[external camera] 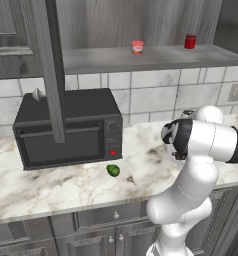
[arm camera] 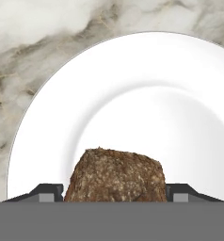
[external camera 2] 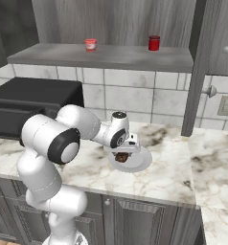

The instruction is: Pick the avocado and bread from the counter and place them on the plate. Then pick the jam from the cabinet and place it next to the plate. Lastly close the cabinet door.

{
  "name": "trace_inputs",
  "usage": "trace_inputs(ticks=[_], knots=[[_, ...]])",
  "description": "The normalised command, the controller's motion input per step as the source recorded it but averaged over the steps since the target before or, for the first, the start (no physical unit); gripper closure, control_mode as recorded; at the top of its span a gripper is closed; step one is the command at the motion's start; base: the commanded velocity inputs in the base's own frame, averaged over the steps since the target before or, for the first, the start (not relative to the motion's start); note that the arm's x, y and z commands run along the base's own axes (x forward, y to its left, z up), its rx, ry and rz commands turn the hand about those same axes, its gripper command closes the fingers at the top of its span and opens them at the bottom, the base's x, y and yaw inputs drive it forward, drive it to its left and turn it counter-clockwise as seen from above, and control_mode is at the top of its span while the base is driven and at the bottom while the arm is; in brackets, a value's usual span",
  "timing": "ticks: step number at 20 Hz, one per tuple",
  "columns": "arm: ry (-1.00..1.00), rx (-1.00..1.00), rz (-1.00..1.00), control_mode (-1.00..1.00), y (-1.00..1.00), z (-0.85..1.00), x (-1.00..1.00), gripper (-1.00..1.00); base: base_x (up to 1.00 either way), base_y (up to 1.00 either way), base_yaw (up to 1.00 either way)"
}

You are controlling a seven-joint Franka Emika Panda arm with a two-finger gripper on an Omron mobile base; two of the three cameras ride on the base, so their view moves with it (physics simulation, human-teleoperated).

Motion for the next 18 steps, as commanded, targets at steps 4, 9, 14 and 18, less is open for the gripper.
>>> trace_inputs(ticks=[4,9,14,18], knots=[[0.00,0.00,0.00,-1.00,-0.01,-0.12,0.00,1.00,0.00,0.00,0.00],[0.00,0.00,0.00,-1.00,0.00,-0.08,0.00,1.00,0.00,0.00,0.00],[0.00,0.00,0.00,-1.00,-0.02,-0.04,0.01,1.00,0.00,0.00,0.00],[0.00,0.00,0.00,-1.00,-0.03,-0.10,-0.02,-1.00,0.00,0.00,0.00]])
